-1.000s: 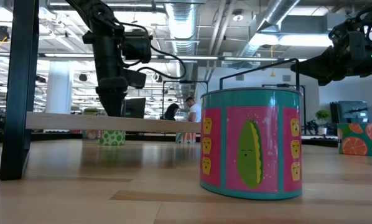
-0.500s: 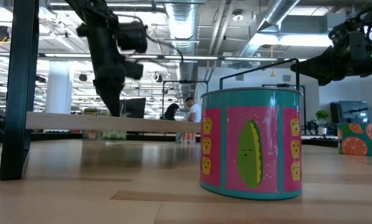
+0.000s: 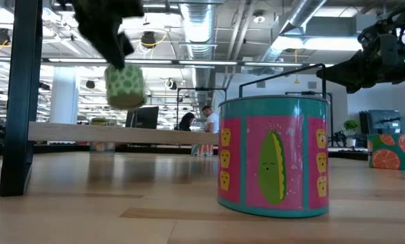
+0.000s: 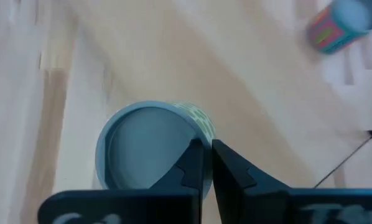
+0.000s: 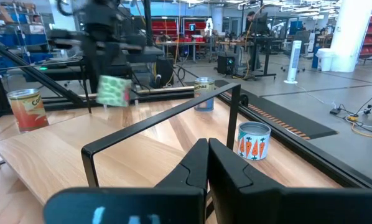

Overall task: Pick and place cans onto a shelf
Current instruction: Put the top canned peas on the shelf

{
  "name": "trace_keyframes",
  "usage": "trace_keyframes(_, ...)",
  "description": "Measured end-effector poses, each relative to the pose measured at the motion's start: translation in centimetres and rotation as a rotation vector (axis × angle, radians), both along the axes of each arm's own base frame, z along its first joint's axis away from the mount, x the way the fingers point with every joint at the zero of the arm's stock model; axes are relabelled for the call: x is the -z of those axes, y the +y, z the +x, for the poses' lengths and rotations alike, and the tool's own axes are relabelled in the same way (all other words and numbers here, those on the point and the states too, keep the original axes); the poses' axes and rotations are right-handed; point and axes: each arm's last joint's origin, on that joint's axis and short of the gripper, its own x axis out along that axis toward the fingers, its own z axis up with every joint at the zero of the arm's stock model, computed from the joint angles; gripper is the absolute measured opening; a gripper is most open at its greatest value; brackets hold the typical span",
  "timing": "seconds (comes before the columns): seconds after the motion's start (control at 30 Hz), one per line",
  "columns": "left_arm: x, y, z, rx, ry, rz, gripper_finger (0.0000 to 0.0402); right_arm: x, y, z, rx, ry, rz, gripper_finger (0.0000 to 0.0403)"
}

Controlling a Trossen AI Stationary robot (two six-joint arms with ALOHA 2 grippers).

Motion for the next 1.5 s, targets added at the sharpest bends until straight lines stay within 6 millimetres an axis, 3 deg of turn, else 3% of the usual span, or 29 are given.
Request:
trace_keyframes(0.17, -0.9, -1.5, 1.6, 0.077, 0.043, 0.084, 0.0004, 0.0, 0.0, 0.0, 0.0, 0.0, 0.0, 0.0033)
trace_keyframes(0.43, 0.9, -1.8, 4.1, 0.342, 0.135, 0.19, 0.0004, 0.0, 0.0, 0.0, 0.0, -0.003, -0.001, 0.0033)
trace_keyframes(0.6, 1.7, -2.0, 4.6, 0.513, 0.19, 0.204, 0.0004, 0.0, 0.0, 0.0, 0.0, -0.004, -0.001, 0.0033)
trace_keyframes(0.8, 2.0, -2.2, 4.8, 0.577, 0.219, 0.212, 0.0004, 0.0, 0.0, 0.0, 0.0, -0.005, -0.001, 0.0033)
trace_keyframes(0.9, 2.0, -1.7, 4.9, 0.451, 0.231, 0.157, 0.0004, 0.0, 0.0, 0.0, 0.0, -0.006, -0.002, 0.0033)
trace_keyframes(1.17, 0.1, -1.8, 5.3, -0.172, 0.252, -0.199, 0.0005, -0.1, 0.0, 0.0, 0.0, -0.006, -0.002, 0.0033)
trace_keyframes(1.33, -0.4, -3.4, 5.6, -0.351, 0.195, -0.191, 0.0005, -0.1, 0.0, 0.0, 0.0, -0.006, -0.002, 0.0033)
trace_keyframes(1.5, 0.5, -4.1, 5.2, -0.56, 0.232, -0.143, 0.0003, -0.1, 0.0, 0.0, 0.0, -0.006, -0.002, 0.0033)
